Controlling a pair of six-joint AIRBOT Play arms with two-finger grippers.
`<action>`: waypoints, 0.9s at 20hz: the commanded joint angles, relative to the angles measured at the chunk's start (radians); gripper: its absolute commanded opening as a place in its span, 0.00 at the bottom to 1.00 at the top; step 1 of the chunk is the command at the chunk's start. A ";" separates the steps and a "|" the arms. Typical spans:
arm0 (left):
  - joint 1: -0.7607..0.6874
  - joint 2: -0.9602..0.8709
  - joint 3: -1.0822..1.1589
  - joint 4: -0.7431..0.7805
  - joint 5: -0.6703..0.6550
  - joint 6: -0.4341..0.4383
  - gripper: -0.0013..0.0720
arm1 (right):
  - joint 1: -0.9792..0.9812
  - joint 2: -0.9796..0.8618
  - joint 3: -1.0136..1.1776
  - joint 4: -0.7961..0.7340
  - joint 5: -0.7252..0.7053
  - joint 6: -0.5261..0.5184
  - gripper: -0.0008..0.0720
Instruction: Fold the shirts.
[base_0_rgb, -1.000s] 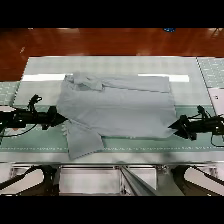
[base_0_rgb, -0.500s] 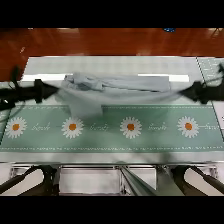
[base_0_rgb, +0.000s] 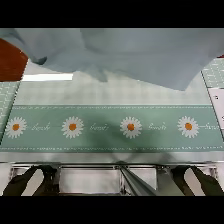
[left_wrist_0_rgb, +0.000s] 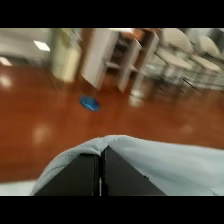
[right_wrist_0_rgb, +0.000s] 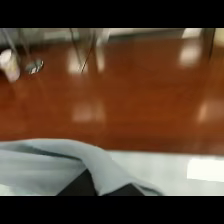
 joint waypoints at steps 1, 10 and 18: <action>0.001 0.185 0.092 0.379 0.008 -0.211 0.04 | 0.001 0.136 0.056 -0.101 0.050 0.032 0.04; -0.009 0.444 0.051 0.769 -0.157 -0.325 0.04 | 0.001 0.309 -0.001 -0.208 0.182 0.096 0.04; -0.012 0.281 -0.452 0.512 -0.089 -0.260 0.04 | 0.002 0.167 -0.455 -0.152 0.127 0.020 0.04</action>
